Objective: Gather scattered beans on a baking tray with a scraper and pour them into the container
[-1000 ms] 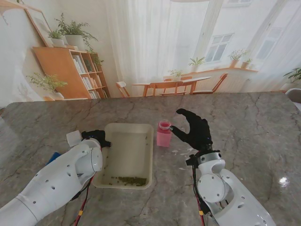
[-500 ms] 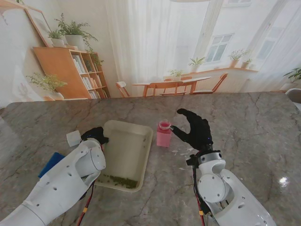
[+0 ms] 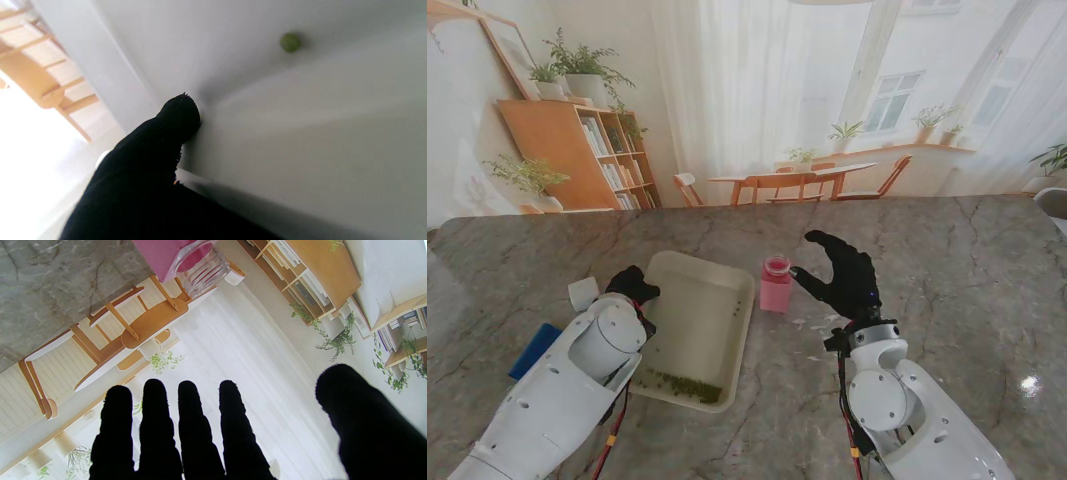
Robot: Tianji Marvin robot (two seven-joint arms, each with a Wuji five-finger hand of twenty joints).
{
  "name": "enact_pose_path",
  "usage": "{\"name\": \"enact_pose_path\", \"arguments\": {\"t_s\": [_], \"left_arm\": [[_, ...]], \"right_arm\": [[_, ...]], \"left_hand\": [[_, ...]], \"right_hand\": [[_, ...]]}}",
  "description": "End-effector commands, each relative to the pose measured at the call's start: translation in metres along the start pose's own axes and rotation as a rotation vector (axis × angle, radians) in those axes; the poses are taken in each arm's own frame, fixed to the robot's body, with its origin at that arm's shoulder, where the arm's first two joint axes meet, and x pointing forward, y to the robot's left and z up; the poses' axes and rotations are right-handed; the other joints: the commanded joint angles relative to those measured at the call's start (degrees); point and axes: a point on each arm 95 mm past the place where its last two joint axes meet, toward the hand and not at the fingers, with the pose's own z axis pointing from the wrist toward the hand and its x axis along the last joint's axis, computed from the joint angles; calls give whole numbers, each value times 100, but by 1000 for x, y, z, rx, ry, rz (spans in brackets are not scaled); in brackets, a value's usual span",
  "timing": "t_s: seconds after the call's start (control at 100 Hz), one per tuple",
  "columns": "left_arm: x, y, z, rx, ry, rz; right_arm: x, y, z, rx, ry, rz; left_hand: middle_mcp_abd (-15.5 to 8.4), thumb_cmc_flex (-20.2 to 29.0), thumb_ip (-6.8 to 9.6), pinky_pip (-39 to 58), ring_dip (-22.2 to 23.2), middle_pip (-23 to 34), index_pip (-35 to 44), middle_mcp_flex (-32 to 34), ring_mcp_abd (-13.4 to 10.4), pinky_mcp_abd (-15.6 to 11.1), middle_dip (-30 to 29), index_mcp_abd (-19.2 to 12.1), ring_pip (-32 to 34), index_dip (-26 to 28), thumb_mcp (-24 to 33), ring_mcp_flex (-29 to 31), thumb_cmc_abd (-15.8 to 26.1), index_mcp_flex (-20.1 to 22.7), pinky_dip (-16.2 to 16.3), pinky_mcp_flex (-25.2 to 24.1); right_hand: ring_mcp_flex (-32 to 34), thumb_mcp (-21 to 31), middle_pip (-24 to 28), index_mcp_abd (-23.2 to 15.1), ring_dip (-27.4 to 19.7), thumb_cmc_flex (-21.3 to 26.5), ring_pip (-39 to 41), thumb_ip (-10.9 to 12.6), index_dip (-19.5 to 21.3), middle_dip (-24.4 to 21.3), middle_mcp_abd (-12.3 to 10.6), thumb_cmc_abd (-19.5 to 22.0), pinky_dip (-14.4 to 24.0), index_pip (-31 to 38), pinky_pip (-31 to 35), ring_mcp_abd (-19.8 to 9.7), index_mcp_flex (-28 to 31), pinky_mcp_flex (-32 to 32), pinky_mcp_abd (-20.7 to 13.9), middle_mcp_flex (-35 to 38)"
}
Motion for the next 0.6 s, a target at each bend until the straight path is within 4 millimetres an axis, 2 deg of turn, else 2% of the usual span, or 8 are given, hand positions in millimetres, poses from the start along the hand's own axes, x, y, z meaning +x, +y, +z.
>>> {"name": "enact_pose_path", "arguments": {"t_s": [0.0, 0.12, 0.24, 0.37, 0.48, 0.51, 0.54, 0.59], "left_arm": [[-3, 13, -3, -22, -2, -7], [-9, 13, -2, -33, -14, -51], [-12, 13, -1, -36, -47, -158], [-14, 13, -1, -35, -75, -258], [-14, 12, -1, -39, -90, -339], [-13, 12, -1, -38, -94, -361], [-13, 12, -2, -37, -97, -378], [-12, 11, -2, -35, -103, -406]], "right_arm": [[0, -1, -1, 10, -3, -1], [0, 0, -2, 8, -6, -4], [-1, 0, -2, 8, -10, -6], [-1, 1, -2, 5, -12, -8], [-2, 1, -2, 4, -16, -10], [-2, 2, -2, 4, -17, -10], [-2, 2, -2, 3, -18, -10], [-2, 2, -2, 2, -19, -10]], "left_hand": [[-220, 178, 1098, 246, -73, 138, 463, 296, -151, -158, -5, 428, 22, 142, 743, 342, -58, 131, -283, 280], [-408, 100, 1324, 565, -49, 78, 541, 661, -321, -410, 613, 542, 198, 91, 1280, 669, -347, 273, -625, 575], [-643, 136, 1260, 1045, 183, -34, 632, 1162, -581, -827, 1174, 637, 448, -96, 2041, 1180, -1021, 428, -913, 997], [-830, 266, 1393, 1329, 537, 55, 664, 1425, -825, -1253, 1544, 747, 569, -214, 2483, 1657, -1359, 518, -1028, 1337], [-1028, 368, 1546, 1474, 786, 220, 674, 1493, -974, -1387, 1865, 853, 609, -265, 2661, 1869, -1472, 529, -1037, 1432], [-1122, 392, 1536, 1546, 889, 308, 673, 1489, -1020, -1417, 2042, 863, 644, -264, 2721, 1917, -1529, 523, -1094, 1444], [-1199, 408, 1434, 1685, 1039, 331, 664, 1514, -1061, -1442, 2250, 864, 621, -246, 2815, 1966, -1587, 514, -1248, 1451], [-1345, 434, 1378, 1818, 1187, 493, 651, 1510, -1129, -1498, 2535, 864, 699, -202, 2878, 2011, -1647, 493, -1235, 1477]], "right_hand": [[74, -127, -85, -136, 112, 16, -63, 201, -116, -14, -85, 144, 99, 36, -68, -80, 93, -22, 27, 37], [74, -124, -85, -131, 113, 20, -61, 202, -116, -14, -90, 146, 99, 36, -68, -77, 88, -22, 27, 33], [73, -128, -81, -125, 115, 16, -57, 201, -115, -12, -95, 152, 99, 38, -68, -76, 95, -22, 27, 34], [72, -133, -77, -123, 116, 20, -54, 201, -114, -10, -92, 157, 99, 41, -68, -81, 100, -22, 27, 34], [75, -134, -72, -128, 118, 25, -49, 203, -114, -8, -92, 160, 99, 37, -68, -84, 83, -22, 27, 38], [70, -135, -71, -127, 118, 24, -50, 203, -113, -8, -92, 161, 99, 42, -68, -80, 94, -22, 27, 40], [73, -137, -67, -125, 119, 25, -48, 203, -114, -7, -91, 161, 99, 37, -68, -80, 83, -22, 27, 45], [72, -138, -67, -121, 119, 24, -46, 203, -113, -7, -96, 163, 99, 40, -68, -82, 92, -22, 27, 43]]}}
